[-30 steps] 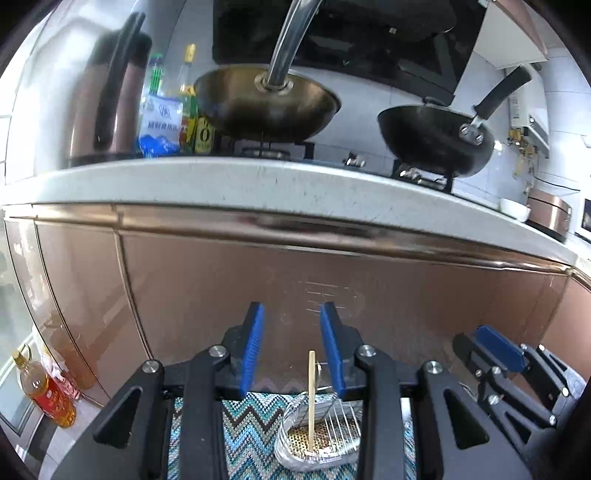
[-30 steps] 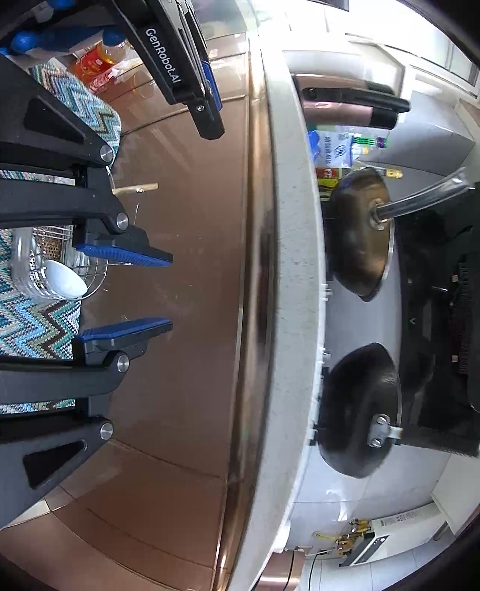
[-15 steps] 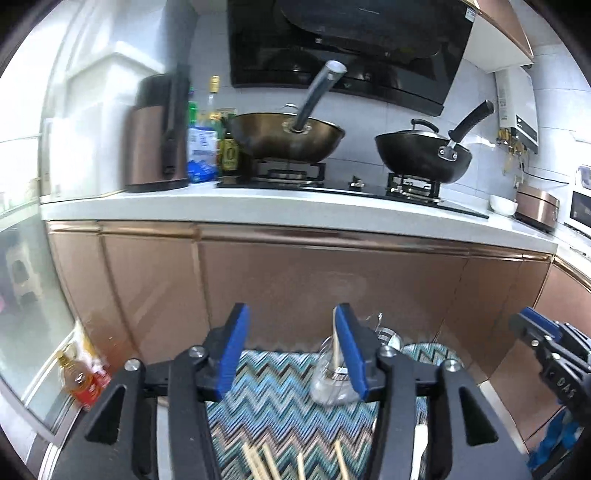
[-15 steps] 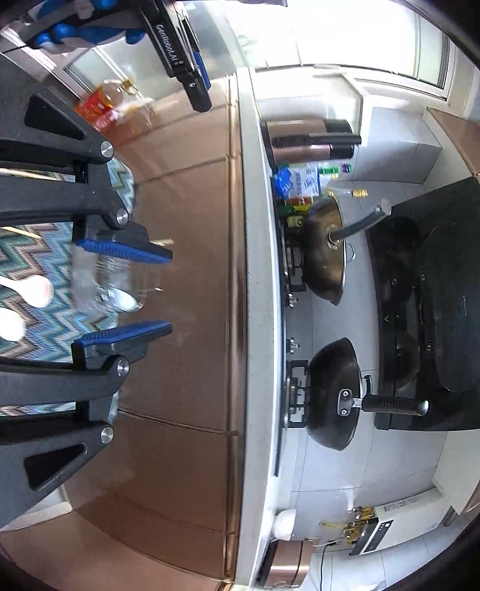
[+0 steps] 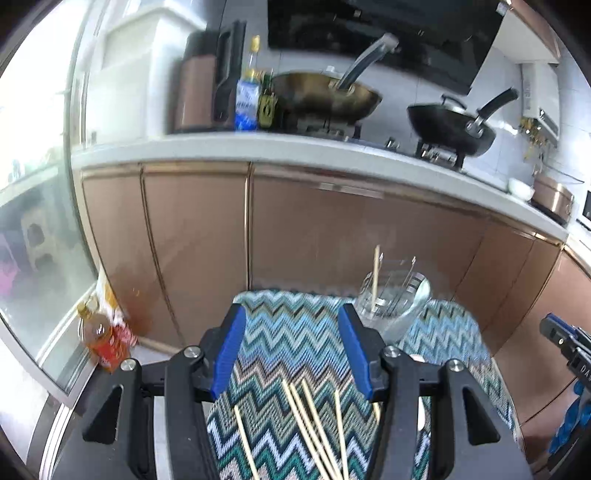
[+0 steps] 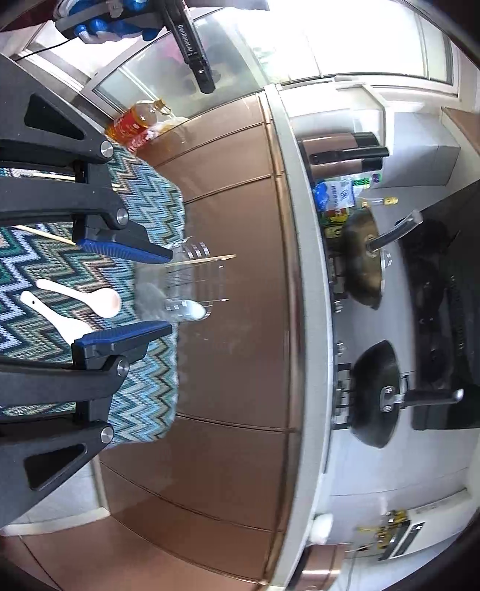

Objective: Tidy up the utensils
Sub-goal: 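Move both tools back down toward the remaining spoons and chopsticks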

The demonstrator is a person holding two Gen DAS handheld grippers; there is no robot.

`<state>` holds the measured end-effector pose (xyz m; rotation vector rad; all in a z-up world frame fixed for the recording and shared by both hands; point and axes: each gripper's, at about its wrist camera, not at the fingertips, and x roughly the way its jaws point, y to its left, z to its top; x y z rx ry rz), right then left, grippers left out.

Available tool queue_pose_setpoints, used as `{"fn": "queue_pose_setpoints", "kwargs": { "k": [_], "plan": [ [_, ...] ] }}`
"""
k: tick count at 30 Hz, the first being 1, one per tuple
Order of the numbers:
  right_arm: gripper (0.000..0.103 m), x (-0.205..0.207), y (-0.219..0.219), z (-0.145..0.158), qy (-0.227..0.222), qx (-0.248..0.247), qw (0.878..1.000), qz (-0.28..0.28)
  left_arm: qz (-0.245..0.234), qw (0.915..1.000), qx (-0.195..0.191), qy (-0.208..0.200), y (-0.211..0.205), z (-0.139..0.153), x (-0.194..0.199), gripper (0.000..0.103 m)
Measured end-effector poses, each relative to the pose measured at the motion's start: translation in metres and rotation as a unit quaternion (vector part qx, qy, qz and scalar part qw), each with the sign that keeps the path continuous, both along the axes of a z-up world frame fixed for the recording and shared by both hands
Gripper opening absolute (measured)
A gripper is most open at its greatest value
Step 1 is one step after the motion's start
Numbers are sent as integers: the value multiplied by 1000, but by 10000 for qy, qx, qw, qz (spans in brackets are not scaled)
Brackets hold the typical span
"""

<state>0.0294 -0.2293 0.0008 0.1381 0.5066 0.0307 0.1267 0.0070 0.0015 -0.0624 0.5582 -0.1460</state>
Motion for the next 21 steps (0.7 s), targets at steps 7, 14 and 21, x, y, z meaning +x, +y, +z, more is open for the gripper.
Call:
{"fn": "queue_pose_setpoints", "kwargs": {
  "k": [7, 14, 21],
  "plan": [
    [30, 16, -10, -31, 425, 206, 9989, 25, -81, 9956, -47, 930, 4, -56, 27, 49],
    [30, 39, -21, -64, 887, 334, 9955, 42, -144, 9815, -207, 1900, 6, -115, 62, 45],
    [30, 63, -35, -119, 1625, 570, 9851, -27, -183, 9593, -341, 2796, 2, -176, 90, 34]
  ]
}}
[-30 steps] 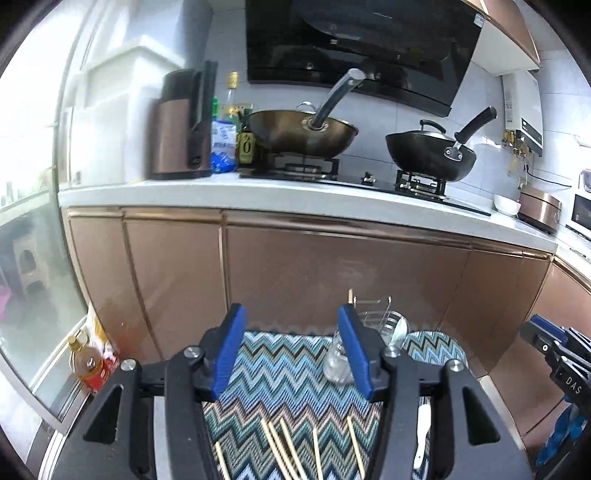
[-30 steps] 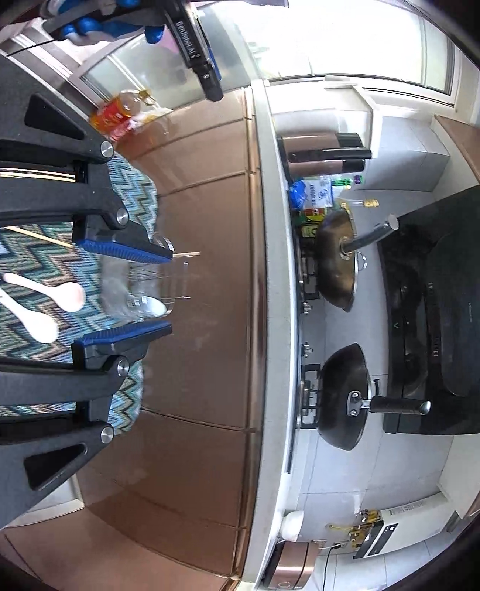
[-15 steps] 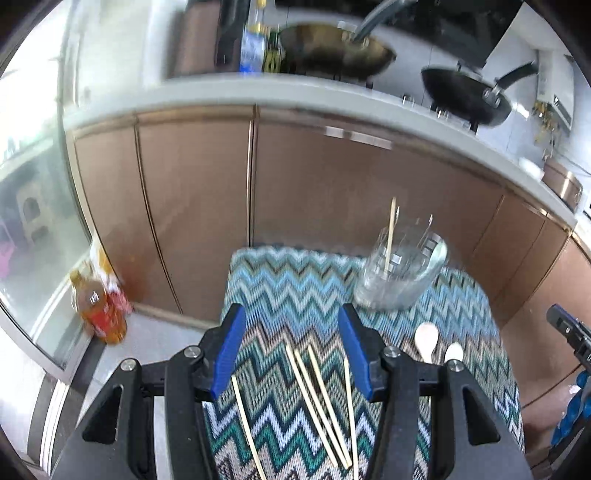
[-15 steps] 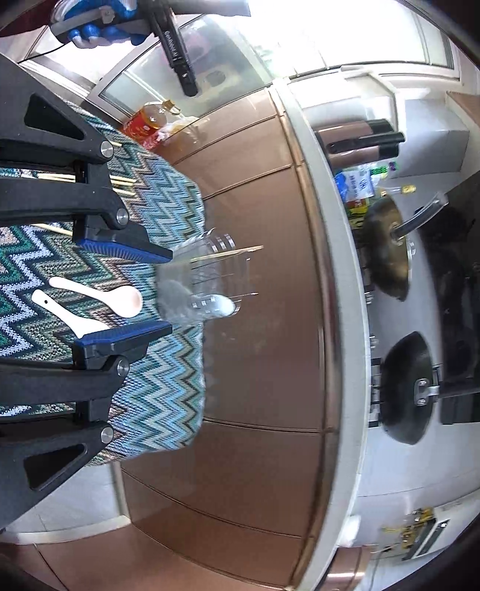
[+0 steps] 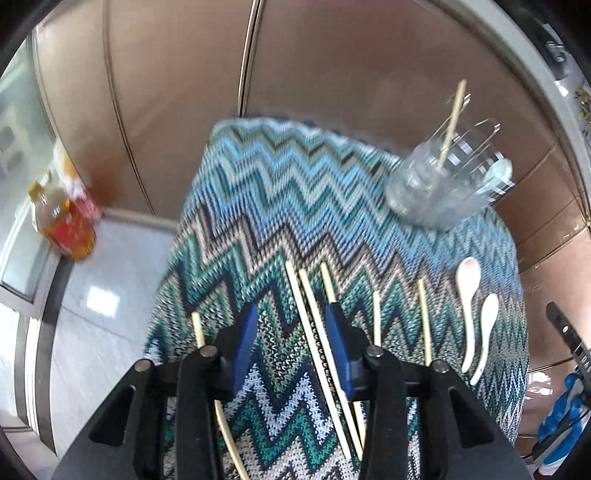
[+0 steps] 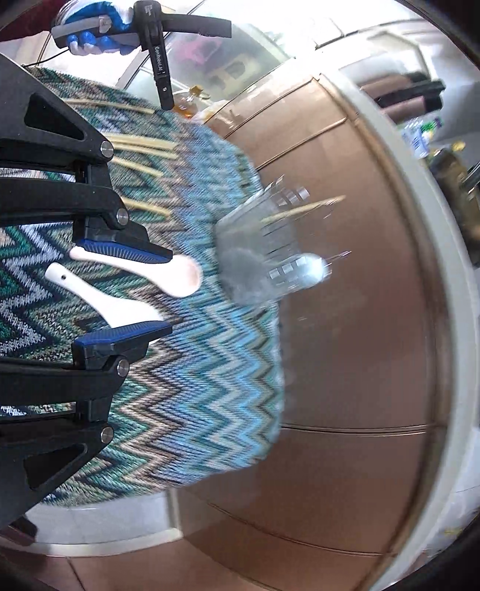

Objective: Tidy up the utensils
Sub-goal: 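Move both tools back down toward the remaining spoons and chopsticks, then grasp the white spoon with the right tool while the left tool grasps a chopstick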

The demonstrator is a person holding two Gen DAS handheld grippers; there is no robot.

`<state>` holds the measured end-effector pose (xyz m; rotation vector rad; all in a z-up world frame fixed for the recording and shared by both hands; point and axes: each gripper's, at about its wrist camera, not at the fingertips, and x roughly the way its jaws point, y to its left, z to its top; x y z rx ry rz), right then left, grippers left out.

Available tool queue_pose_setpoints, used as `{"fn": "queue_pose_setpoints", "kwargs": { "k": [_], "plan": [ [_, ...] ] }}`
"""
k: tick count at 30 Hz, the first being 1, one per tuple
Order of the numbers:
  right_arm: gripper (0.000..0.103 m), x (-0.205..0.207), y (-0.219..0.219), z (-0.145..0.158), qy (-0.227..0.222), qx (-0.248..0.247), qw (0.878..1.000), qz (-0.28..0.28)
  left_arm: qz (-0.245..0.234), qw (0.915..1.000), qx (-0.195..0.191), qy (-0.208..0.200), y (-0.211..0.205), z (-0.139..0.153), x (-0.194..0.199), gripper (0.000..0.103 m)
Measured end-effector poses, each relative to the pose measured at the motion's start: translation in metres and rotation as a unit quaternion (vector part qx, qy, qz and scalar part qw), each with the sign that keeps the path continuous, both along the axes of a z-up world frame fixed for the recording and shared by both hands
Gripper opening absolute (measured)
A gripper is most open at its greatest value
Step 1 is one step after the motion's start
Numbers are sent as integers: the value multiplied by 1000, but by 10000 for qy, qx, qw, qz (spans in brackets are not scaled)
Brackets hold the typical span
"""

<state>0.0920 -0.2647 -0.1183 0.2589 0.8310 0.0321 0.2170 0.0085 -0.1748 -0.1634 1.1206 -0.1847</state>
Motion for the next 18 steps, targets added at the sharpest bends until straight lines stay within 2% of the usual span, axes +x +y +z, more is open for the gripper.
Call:
{"fn": "queue_pose_setpoints", "kwargs": {
  "k": [6, 12, 18],
  "plan": [
    [30, 11, -13, -36, 449, 86, 9989, -117, -11, 9993, 7, 375, -6, -25, 15, 26],
    [30, 12, -21, -49, 604, 133, 9979, -186, 29, 9984, -112, 561, -8, -38, 23, 23],
    [30, 16, -25, -58, 718, 159, 9972, -169, 46, 9977, -42, 679, -13, -51, 31, 18]
  ]
}}
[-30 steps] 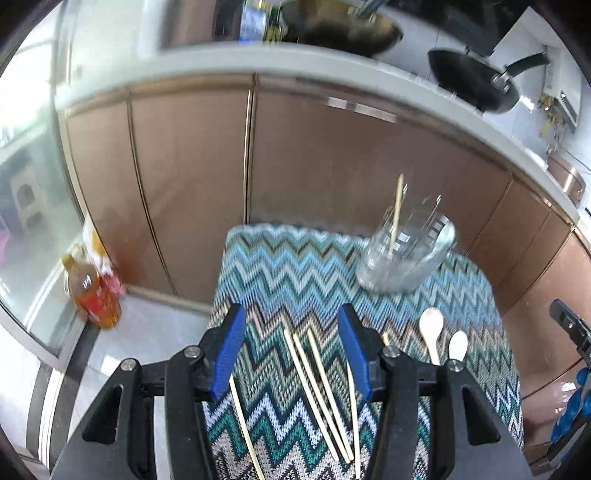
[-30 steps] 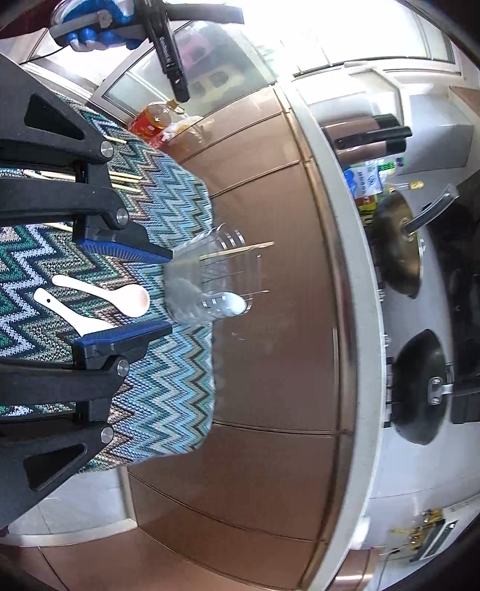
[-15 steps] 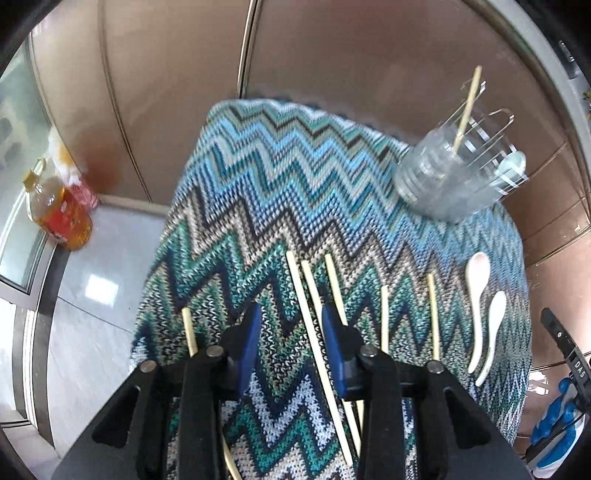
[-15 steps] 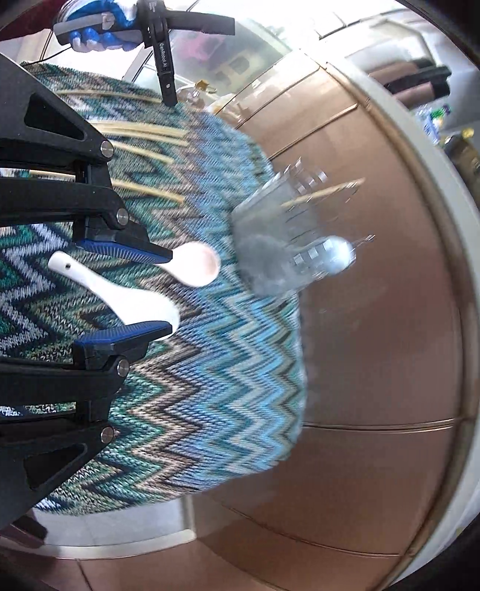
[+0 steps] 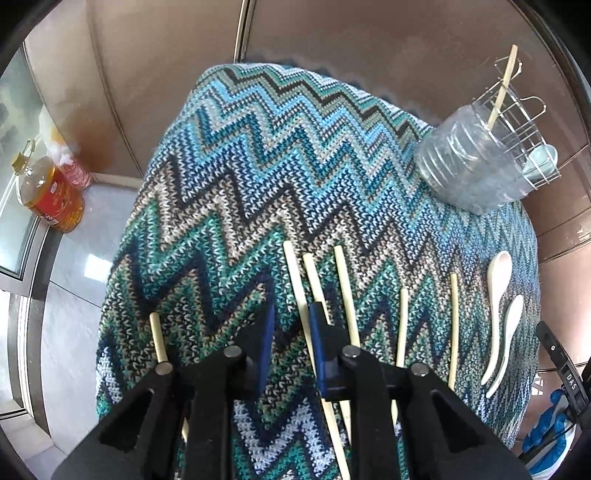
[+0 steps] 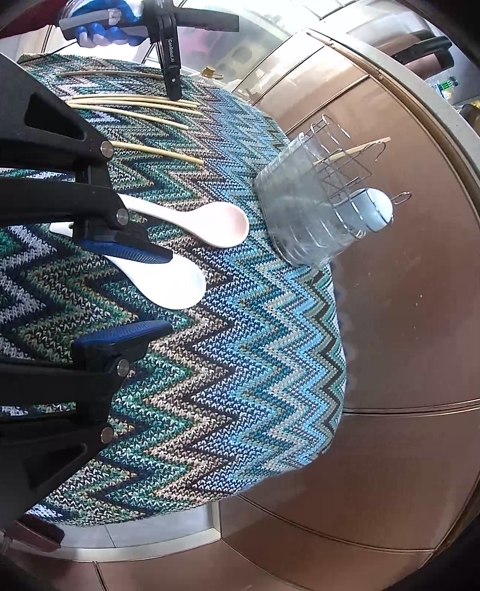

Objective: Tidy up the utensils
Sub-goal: 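Grasp the white spoon with the right tool while the left tool grasps a chopstick, then lift spoon and chopstick into the wire holder and open both tools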

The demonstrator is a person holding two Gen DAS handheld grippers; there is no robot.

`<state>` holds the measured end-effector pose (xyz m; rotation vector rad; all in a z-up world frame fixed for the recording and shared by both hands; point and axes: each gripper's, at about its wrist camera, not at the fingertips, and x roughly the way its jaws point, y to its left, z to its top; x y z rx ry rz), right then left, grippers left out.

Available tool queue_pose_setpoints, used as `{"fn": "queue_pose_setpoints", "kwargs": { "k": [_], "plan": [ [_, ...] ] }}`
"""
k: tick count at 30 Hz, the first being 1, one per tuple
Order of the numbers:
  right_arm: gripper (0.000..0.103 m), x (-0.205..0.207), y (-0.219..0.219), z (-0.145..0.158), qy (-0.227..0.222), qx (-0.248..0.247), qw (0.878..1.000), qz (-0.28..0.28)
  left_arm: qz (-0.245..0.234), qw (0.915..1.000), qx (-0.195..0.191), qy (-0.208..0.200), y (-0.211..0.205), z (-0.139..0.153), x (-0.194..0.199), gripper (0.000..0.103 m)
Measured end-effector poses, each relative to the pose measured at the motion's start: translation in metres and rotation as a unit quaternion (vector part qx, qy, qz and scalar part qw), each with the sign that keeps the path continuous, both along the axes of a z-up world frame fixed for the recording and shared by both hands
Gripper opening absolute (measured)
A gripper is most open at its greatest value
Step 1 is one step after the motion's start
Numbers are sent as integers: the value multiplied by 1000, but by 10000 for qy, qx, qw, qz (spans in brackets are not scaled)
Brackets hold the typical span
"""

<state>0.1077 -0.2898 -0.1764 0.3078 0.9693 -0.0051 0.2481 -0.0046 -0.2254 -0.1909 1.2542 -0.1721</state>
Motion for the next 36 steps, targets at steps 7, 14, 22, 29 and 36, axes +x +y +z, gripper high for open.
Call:
{"fn": "queue_pose_setpoints", "kwargs": {
  "k": [7, 14, 22, 29, 36],
  "plan": [
    [30, 11, -7, -13, 282, 135, 9995, 97, -25, 9999, 85, 124, -7, -4, 13, 10],
    [30, 26, -16, -25, 514, 404, 9977, 186, -25, 10000, 41, 73, -8, -5, 18, 7],
    [18, 42, -15, -32, 611, 530, 9958, 423, 19, 10000, -46, -15, -4, -5, 17, 4],
    [5, 32, -11, -22, 358, 501, 9963, 593, 112, 9993, -156, -311, 3, 12, 4, 4],
    [4, 9, 3, 15, -130, 242, 9977, 625, 24, 9948, -382, -939, 6, 58, -20, 4]
  ]
}}
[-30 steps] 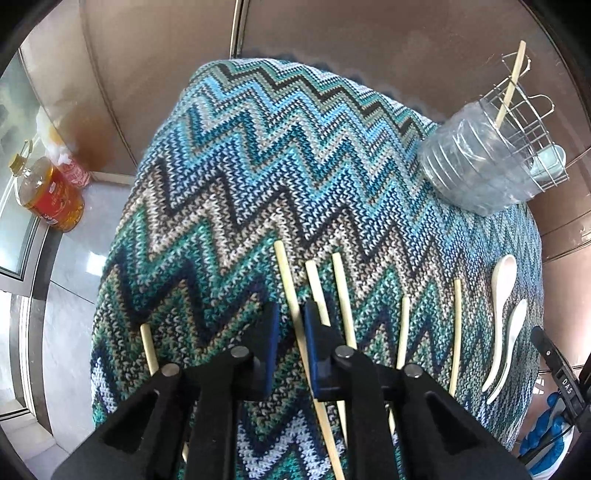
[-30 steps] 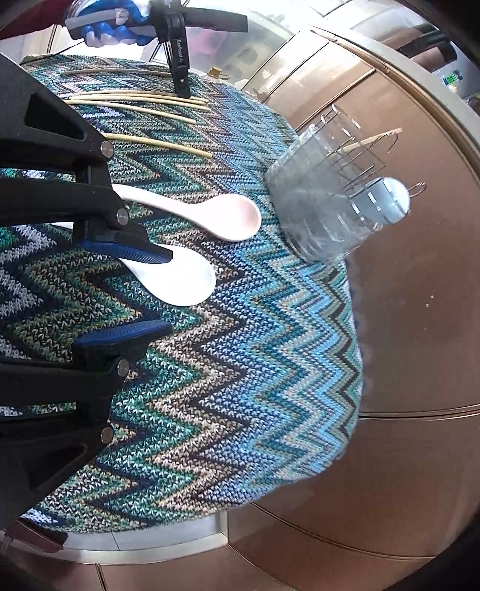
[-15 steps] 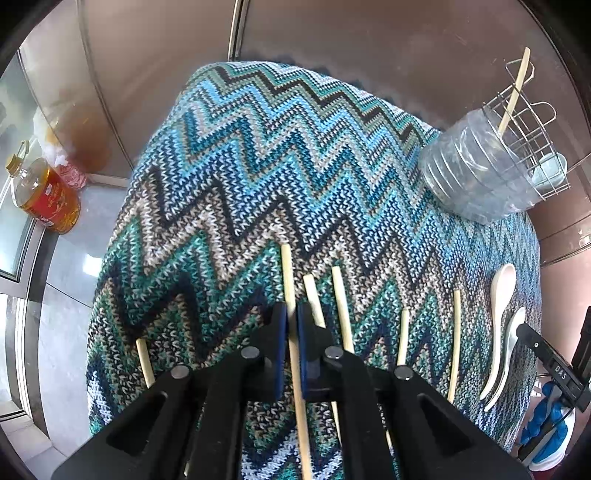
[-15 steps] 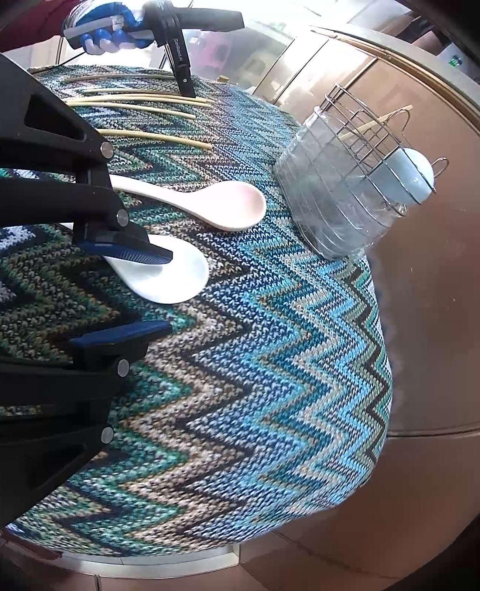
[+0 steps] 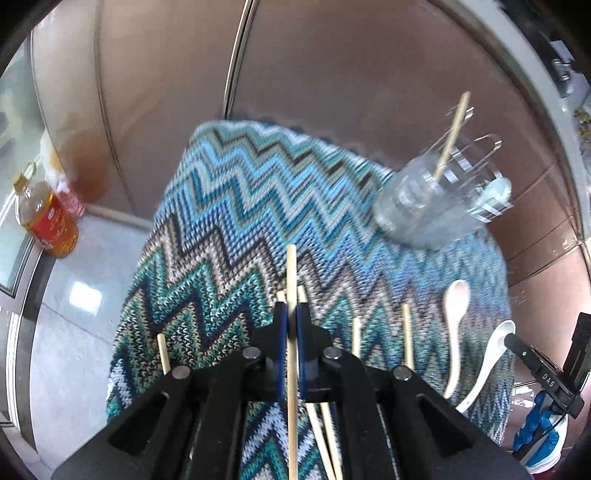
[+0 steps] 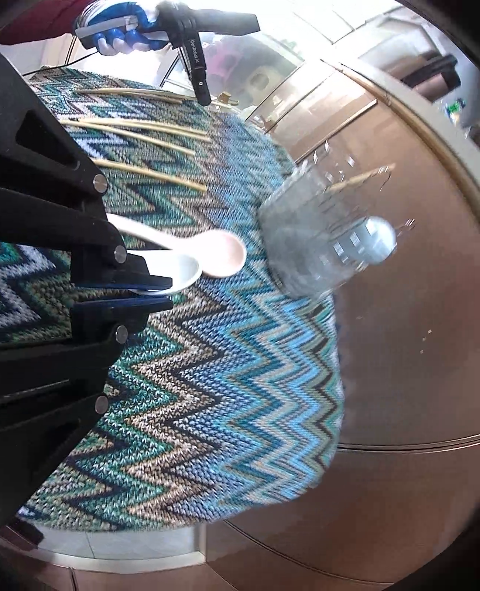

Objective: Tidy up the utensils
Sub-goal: 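Lift spoon and chopstick into the wire holder and open both tools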

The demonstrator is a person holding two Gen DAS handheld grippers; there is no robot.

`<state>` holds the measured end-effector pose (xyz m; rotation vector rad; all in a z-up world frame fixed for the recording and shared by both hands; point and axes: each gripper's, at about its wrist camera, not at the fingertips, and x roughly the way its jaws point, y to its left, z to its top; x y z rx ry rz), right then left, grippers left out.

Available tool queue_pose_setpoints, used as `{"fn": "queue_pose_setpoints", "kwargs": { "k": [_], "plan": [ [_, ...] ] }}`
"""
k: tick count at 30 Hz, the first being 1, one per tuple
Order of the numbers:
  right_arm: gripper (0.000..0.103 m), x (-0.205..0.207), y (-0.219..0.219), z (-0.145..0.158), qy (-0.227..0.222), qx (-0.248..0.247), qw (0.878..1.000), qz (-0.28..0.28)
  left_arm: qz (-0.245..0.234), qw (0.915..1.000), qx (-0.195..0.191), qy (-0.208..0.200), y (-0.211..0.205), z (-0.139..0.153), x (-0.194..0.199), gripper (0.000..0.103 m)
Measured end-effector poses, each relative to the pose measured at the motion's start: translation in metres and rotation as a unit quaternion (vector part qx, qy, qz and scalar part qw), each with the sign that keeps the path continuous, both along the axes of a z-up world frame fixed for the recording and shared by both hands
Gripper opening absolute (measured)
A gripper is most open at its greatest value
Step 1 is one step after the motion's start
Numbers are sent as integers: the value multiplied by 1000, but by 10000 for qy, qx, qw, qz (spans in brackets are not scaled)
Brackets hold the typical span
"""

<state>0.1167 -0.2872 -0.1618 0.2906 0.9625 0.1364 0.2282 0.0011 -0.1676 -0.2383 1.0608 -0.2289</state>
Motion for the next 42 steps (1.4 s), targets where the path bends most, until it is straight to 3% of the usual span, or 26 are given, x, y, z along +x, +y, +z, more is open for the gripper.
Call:
{"fn": "queue_pose_setpoints", "kwargs": {
  "k": [6, 12, 18, 23, 29, 36, 42],
  "plan": [
    [4, -17, 8, 34, -415, -142, 9990, -22, -24, 9986, -187, -493, 1, 39, -18, 4],
    [4, -20, 16, 82, -943, -284, 9951, -74, -116, 9910, -429, -1259, -12, 96, -29, 4],
    [4, 7, 26, 145, -1727, -526, 9833, -230, -175, 9724, -585, -2250, -41, 167, -17, 4],
    [4, 39, 38, 177, -2314, -800, 9687, -399, -114, 9525, -588, -2986, -69, 199, 6, 4],
    [4, 84, 50, 174, -2807, -1102, 9509, -692, -34, 9313, -523, -3604, -106, 206, 42, 4],
    [4, 118, 42, 149, -3029, -1128, 9428, -820, 204, 9236, -434, -3804, -133, 184, 84, 4],
    [5, 131, 37, 115, -2964, -1084, 9453, -823, 412, 9137, -35, -4042, -151, 149, 99, 4]
  ]
}}
